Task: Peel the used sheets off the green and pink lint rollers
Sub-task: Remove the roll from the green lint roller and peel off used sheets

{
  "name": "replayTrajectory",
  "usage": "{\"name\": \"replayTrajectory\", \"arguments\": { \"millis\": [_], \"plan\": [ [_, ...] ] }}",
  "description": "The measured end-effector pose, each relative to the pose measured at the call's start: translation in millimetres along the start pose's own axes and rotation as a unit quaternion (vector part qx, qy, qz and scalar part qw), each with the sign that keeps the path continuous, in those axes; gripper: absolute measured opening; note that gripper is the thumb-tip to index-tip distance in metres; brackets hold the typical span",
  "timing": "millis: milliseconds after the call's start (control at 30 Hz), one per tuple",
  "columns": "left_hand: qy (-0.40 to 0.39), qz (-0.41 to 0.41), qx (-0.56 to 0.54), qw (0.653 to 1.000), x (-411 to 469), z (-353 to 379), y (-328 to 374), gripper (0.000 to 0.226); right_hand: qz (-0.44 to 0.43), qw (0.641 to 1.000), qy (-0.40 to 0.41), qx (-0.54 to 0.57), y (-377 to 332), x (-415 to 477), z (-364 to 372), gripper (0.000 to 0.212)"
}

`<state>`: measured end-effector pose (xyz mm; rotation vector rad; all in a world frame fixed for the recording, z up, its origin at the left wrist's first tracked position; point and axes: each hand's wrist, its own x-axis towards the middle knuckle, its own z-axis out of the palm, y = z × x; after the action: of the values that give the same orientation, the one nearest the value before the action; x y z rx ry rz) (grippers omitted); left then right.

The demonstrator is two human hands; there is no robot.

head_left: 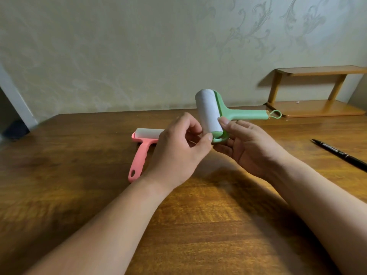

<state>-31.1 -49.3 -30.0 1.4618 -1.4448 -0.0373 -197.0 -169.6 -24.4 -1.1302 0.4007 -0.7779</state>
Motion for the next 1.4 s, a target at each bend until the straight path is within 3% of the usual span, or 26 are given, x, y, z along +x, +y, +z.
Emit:
{"name": "replayTrajectory", "arguments": {
  "millis": [133,300,700,833,1100,1400],
  "plan": [
    [-0.004,-0.006,-0.021,1.0,0,-2,1,0.018,0.001,1.0,-0.009,-0.015,0,0,0,0.051],
    [-0.024,-0.023,-0.052,0.998,3,-4,0,0.015,-0.003,1.0,-0.008,-0.015,-1,0,-1,0.05],
    [-0.034,-0.051,-0.156,0.986,6,-3,-8,0.016,-0.018,1.0,-0.023,0.01,-1,-3,4,0.025],
    [-0.028,-0.034,-0.15,0.988,4,-2,-10,0.02,-0.02,1.0,-0.023,0.005,-1,-4,6,0.024],
    [-0.037,-0.032,-0.124,0.991,4,-6,-9,0.004,-0.014,0.999,-0.031,0.01,0,-3,5,0.03],
    [-0.067,0.007,-0.026,0.997,4,-14,-7,0.013,-0.008,0.999,-0.008,-0.041,-3,-4,2,0.033]
  ]
}}
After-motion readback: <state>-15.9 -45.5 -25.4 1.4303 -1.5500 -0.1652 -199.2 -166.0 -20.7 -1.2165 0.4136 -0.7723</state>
